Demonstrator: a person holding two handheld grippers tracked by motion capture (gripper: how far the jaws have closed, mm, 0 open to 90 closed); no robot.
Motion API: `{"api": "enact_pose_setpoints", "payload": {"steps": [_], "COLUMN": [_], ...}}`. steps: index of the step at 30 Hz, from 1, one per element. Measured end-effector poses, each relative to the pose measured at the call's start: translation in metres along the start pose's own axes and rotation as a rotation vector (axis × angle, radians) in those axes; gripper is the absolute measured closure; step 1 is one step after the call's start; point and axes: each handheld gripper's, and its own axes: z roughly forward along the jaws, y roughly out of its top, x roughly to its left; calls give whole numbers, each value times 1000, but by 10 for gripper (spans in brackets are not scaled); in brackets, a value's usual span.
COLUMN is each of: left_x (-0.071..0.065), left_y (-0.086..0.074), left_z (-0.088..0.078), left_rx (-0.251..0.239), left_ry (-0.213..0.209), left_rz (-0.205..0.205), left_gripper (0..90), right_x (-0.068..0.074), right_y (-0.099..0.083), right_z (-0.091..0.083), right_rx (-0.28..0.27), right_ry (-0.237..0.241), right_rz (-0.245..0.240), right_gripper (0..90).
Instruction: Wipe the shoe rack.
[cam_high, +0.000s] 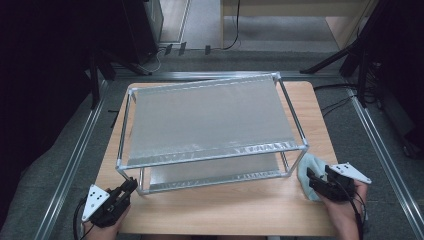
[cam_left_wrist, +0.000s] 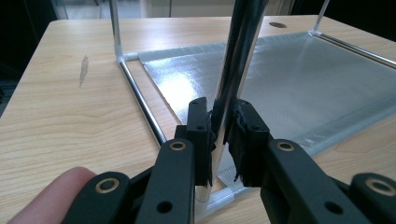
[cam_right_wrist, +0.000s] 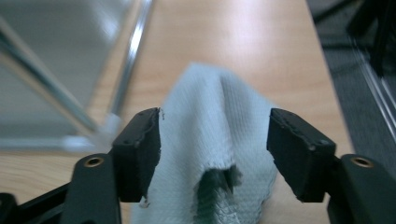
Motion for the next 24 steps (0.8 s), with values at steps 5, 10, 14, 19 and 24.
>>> {"api": "enact_pose_setpoints", "payload": {"steps": [5, 10, 14, 19, 24], "left_x": [0, -1, -1, -4, -4], "left_y": [0, 0, 0, 0, 1], "left_z": [1, 1, 1, 2, 3], "left_rx": [0, 0, 1, 2, 5], "left_ry": [1, 2, 0, -3, -12], "left_rz": [1, 2, 7, 8, 14], "left_gripper": [796, 798, 800, 802, 804], "right_x": [2, 7, 12, 24, 42], "right_y": [-7, -8, -8, -13, -10], "right_z": [12, 19, 17, 11, -10], "right_rx": [37, 51, 63, 65, -2], "right_ry": [17, 3, 5, 6, 94], "right_rz": [14, -12, -32, -72, -92], "right_gripper": [420, 534, 671, 806, 816]}}
